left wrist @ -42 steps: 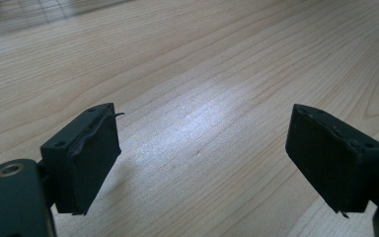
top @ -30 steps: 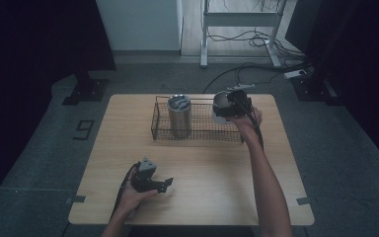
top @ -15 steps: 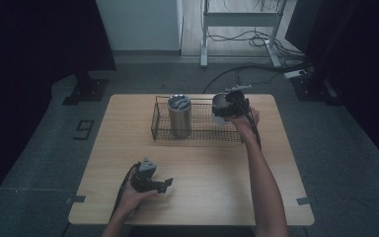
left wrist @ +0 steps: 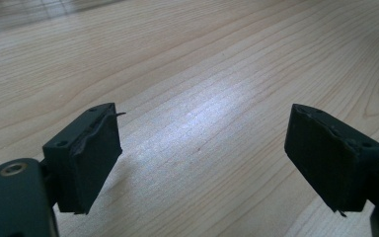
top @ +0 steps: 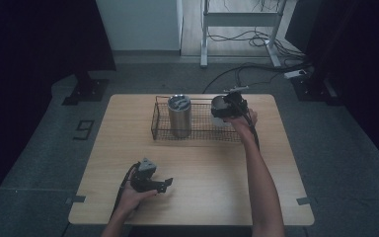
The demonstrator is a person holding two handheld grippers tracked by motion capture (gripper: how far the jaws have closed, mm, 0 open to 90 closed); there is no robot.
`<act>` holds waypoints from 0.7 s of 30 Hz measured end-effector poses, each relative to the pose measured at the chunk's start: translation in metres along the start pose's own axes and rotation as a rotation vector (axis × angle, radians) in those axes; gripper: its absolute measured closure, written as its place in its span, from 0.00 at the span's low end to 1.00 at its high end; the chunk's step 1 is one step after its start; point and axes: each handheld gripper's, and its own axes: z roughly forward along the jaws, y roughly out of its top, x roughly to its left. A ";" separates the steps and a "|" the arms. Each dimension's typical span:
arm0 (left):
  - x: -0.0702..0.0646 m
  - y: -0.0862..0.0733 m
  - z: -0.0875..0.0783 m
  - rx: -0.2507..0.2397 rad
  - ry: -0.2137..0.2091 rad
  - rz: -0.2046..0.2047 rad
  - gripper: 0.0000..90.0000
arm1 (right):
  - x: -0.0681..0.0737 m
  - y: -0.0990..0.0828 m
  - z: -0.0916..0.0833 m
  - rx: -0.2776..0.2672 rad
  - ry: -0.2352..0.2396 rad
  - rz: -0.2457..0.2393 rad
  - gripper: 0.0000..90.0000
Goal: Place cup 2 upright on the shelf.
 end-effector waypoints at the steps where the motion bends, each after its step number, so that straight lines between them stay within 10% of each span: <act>1: 0.000 0.000 0.000 0.000 -0.002 0.000 0.16 | 0.000 0.000 0.002 0.003 -0.001 0.003 0.08; 21: 0.002 -0.001 0.000 0.005 -0.012 -0.009 0.16 | -0.001 -0.012 0.024 0.091 -0.003 -0.006 0.08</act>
